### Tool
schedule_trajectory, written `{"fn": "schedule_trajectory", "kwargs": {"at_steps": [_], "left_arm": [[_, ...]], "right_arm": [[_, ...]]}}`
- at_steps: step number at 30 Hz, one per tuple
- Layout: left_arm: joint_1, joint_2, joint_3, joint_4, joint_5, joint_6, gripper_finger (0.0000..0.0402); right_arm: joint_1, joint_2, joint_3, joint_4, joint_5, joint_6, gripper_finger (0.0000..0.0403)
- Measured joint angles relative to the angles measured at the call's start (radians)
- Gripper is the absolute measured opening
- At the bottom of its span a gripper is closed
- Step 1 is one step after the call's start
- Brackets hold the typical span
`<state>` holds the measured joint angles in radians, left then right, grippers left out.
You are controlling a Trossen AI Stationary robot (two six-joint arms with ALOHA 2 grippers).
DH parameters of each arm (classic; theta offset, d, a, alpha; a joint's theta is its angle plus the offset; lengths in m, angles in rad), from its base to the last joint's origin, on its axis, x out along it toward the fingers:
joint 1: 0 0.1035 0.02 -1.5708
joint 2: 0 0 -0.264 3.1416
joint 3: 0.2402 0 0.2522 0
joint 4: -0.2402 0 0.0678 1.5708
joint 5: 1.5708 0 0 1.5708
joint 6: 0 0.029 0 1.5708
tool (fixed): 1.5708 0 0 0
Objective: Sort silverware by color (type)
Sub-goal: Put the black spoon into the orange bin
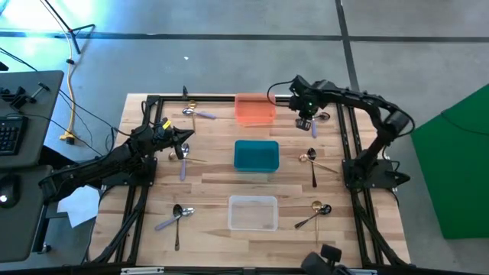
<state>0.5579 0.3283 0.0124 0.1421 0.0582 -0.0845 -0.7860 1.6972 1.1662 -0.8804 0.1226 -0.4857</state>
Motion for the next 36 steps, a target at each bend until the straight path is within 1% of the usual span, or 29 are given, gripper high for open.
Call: {"fn": "schedule_trajectory", "kwargs": {"at_steps": [6,9,12,15,18,20,26,32,34,36], "left_arm": [[0.000,0.000,0.000,0.000,0.000,0.009,0.0000],[0.000,0.000,0.000,0.000,0.000,0.009,0.0000],[0.000,0.000,0.000,-0.001,0.000,0.010,0.0000],[0.000,0.000,0.000,-0.001,0.000,0.009,0.0000],[0.000,0.000,0.000,-0.001,-0.001,0.010,0.0000],[0.000,0.000,0.000,-0.001,-0.005,0.010,0.0000],[0.000,0.000,0.000,-0.003,-0.009,0.010,0.0000],[0.000,0.000,0.000,-0.004,-0.009,0.010,0.0000],[0.000,0.000,0.000,-0.004,-0.010,0.010,0.0000],[0.000,0.000,0.000,-0.004,-0.010,0.010,0.0000]], "right_arm": [[-0.035,0.093,0.003,0.025,0.014,-0.070,0.0118],[-0.048,0.131,0.003,0.046,0.062,-0.119,0.0155],[-0.058,0.164,0.003,0.060,0.061,-0.148,0.0172],[-0.065,0.186,0.003,0.078,0.066,-0.171,0.0174],[-0.072,0.198,0.005,0.085,0.062,-0.193,0.0163],[-0.077,0.203,0.006,0.084,0.055,-0.206,0.0147],[-0.093,0.210,0.005,0.078,-0.012,-0.227,0.0082],[-0.095,0.211,0.003,0.072,-0.022,-0.237,0.0020],[-0.095,0.212,0.014,0.058,-0.021,-0.237,0.0009],[-0.095,0.216,0.031,0.040,-0.021,-0.226,0.0008]]}}
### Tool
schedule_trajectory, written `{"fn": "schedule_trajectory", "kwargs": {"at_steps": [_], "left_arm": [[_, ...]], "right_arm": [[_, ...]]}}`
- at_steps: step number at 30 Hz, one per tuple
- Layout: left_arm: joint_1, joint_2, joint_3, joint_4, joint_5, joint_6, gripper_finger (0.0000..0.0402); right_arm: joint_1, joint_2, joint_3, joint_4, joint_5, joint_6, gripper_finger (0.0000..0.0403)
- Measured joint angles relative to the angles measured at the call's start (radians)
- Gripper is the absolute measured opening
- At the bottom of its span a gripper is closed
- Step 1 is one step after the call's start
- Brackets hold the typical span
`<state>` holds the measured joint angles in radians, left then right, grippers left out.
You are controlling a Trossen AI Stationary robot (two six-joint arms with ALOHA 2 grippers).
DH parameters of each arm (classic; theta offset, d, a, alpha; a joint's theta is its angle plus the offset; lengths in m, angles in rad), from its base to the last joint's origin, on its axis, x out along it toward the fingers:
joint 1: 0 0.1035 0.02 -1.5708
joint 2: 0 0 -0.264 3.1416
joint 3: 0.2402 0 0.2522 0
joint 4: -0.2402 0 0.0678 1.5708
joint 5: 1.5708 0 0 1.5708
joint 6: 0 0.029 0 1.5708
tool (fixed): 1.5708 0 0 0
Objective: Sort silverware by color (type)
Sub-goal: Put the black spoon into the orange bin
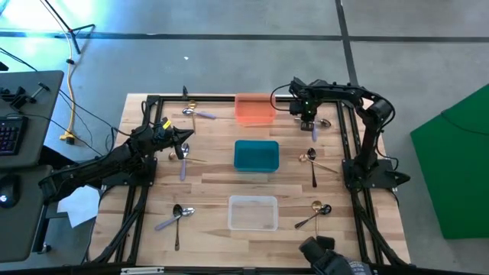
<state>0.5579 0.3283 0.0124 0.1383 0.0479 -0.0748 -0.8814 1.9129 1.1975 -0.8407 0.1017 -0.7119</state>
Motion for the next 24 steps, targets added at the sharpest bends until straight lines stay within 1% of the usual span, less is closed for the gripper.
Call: {"fn": "schedule_trajectory", "kwargs": {"at_steps": [3,7,12,17,20,24], "left_arm": [[0.000,0.000,0.000,0.000,0.000,0.000,0.0000],[0.000,0.000,0.000,-0.012,0.000,0.000,0.0000],[0.000,0.000,0.000,-0.013,0.000,0.000,0.0000],[0.000,0.000,0.000,-0.012,0.000,0.000,0.0000],[0.000,0.000,0.000,-0.001,-0.008,0.000,0.0000],[0.000,0.000,0.000,0.023,-0.010,0.000,0.0000]], "right_arm": [[0.000,0.004,0.049,-0.011,0.019,0.019,0.0011],[0.014,-0.003,0.141,-0.112,0.037,0.033,0.0005],[0.056,-0.004,0.306,-0.239,0.033,0.061,0.0005],[0.132,-0.006,0.504,-0.316,0.021,0.110,0.0005],[0.196,0.004,0.609,-0.308,0.019,0.114,0.0005],[0.264,0.095,0.777,-0.307,0.000,0.184,0.0005]]}}
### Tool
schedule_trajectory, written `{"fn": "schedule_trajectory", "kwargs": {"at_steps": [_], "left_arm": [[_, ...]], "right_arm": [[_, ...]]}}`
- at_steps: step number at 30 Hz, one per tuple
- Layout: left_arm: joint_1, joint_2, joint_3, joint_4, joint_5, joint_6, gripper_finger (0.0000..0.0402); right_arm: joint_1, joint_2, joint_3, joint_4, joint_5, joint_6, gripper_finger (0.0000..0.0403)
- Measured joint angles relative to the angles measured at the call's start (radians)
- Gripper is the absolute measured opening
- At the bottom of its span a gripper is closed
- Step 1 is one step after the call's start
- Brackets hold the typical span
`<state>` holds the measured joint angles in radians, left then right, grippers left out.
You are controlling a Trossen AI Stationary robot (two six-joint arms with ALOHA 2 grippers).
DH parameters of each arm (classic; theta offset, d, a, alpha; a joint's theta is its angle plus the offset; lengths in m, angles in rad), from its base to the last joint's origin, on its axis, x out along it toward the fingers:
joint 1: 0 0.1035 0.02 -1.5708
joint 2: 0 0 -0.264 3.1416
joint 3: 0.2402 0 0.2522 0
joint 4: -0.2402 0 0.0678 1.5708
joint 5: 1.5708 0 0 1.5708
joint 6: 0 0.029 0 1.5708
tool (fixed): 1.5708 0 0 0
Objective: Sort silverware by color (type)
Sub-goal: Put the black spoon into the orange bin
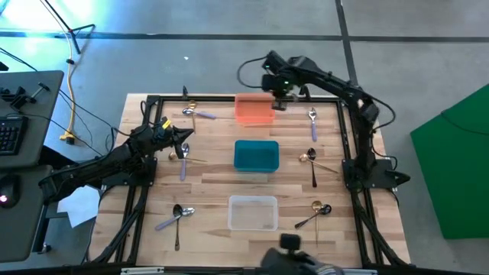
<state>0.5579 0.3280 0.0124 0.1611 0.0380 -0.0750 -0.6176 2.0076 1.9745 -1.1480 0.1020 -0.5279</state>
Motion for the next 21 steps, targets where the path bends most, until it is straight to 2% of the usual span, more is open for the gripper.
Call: {"fn": "schedule_trajectory", "kwargs": {"at_steps": [8,10,13,21], "left_arm": [[0.000,0.000,0.000,0.018,-0.001,0.001,0.0000],[0.000,0.000,0.000,0.018,-0.001,0.001,0.0000],[0.000,0.000,0.000,0.018,-0.001,0.001,0.0000],[0.000,0.000,0.000,0.018,-0.002,0.000,0.0000]], "right_arm": [[0.073,0.293,0.384,-0.094,-0.066,0.086,0.0005],[0.077,0.299,0.338,-0.023,-0.060,0.083,0.0005],[0.064,0.316,0.301,-0.018,-0.093,0.109,0.0005],[0.040,0.356,0.288,0.085,-0.115,0.142,0.0008]]}}
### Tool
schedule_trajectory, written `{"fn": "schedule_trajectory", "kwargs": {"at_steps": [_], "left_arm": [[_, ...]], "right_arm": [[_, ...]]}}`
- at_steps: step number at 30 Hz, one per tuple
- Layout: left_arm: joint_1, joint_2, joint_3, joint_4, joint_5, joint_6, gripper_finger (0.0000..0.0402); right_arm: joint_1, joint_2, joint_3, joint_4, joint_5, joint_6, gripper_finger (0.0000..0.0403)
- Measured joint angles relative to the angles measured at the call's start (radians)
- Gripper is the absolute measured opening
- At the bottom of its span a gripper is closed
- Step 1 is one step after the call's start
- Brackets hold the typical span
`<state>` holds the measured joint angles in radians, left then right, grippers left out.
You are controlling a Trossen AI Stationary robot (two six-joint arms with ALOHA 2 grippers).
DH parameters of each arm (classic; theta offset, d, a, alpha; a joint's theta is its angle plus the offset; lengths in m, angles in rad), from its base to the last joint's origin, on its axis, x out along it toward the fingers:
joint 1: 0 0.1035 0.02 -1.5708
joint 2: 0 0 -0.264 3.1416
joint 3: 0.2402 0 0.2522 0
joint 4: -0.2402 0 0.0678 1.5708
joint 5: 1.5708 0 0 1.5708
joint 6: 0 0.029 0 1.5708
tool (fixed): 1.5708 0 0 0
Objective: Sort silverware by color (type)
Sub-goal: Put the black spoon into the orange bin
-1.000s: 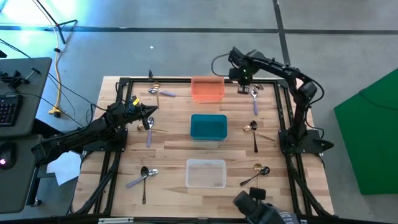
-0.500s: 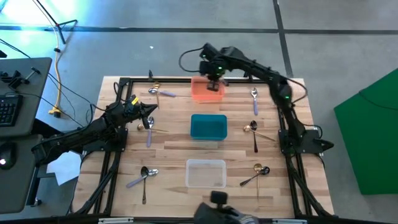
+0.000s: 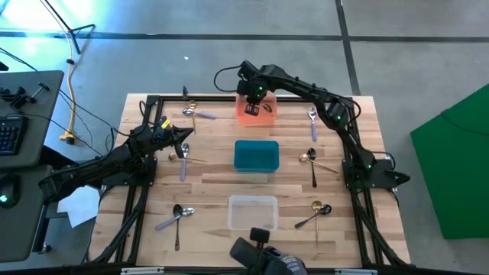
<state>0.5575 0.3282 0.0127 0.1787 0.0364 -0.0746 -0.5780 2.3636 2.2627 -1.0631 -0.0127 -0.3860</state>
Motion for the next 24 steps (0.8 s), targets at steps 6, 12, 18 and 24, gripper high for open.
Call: {"fn": "schedule_trajectory", "kwargs": {"at_steps": [6,12,18,24], "left_arm": [[0.000,0.000,0.000,0.000,0.000,0.000,0.0000],[0.000,0.000,0.000,0.000,0.000,0.000,0.0000],[0.000,0.000,0.000,-0.008,-0.012,-0.003,0.0000],[0.000,0.001,0.000,-0.062,-0.021,-0.027,0.0001]], "right_arm": [[-0.024,0.023,0.000,-0.001,-0.019,0.006,0.0009],[-0.038,0.045,-0.001,-0.008,-0.018,0.015,0.0009],[-0.038,0.080,-0.001,-0.013,-0.018,0.011,0.0017],[-0.038,0.092,-0.001,-0.009,-0.018,0.007,0.0050]]}}
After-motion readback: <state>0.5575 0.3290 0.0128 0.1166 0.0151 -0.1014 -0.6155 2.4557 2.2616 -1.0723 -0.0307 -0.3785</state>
